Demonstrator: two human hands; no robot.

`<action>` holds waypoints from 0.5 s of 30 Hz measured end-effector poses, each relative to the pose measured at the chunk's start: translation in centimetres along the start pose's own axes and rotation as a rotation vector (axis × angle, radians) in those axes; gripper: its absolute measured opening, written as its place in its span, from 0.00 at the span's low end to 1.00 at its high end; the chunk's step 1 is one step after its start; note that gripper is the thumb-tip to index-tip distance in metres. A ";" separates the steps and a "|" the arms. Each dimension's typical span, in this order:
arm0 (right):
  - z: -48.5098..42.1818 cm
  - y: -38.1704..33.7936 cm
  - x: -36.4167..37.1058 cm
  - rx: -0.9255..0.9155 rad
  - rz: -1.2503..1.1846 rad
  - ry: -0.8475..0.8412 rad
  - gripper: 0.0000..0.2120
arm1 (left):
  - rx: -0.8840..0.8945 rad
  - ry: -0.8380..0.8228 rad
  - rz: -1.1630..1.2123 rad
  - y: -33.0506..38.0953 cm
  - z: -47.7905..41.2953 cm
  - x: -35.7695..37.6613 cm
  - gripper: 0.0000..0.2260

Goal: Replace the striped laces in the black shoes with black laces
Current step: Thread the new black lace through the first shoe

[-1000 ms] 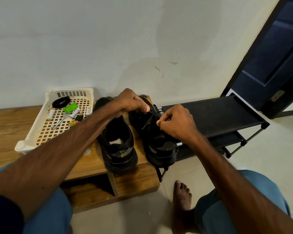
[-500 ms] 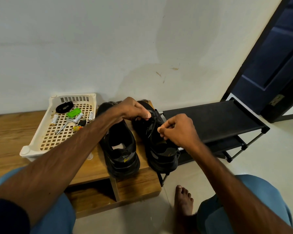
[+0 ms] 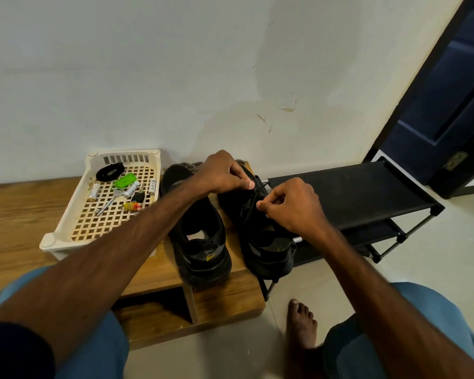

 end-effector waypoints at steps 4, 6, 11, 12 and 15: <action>-0.2 0.2 0.6 0.003 -0.013 -0.039 0.09 | -0.047 0.024 -0.006 -0.4 -0.1 0.8 0.08; -0.4 0.4 0.7 0.015 -0.045 -0.057 0.09 | -0.030 0.046 -0.008 -0.2 0.0 0.7 0.08; -0.8 0.3 -0.6 -0.040 -0.116 -0.071 0.06 | 0.134 0.051 -0.045 1.2 0.7 -0.5 0.08; -1.2 0.1 -1.3 -0.063 -0.134 -0.042 0.05 | 0.142 0.072 -0.051 1.3 0.9 -1.0 0.10; -2.8 -0.4 -3.2 -0.111 -0.177 0.040 0.03 | 0.143 0.246 -0.052 1.9 1.9 -3.1 0.13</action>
Point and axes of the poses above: each hand's wrist, its own z-axis away from the middle knuckle, its own x-axis out of the palm, y = z × x, the point moved 9 cm from there along -z, towards the middle knuckle, and after that the axes turned 11 degrees about y, right-handed, at the moved point
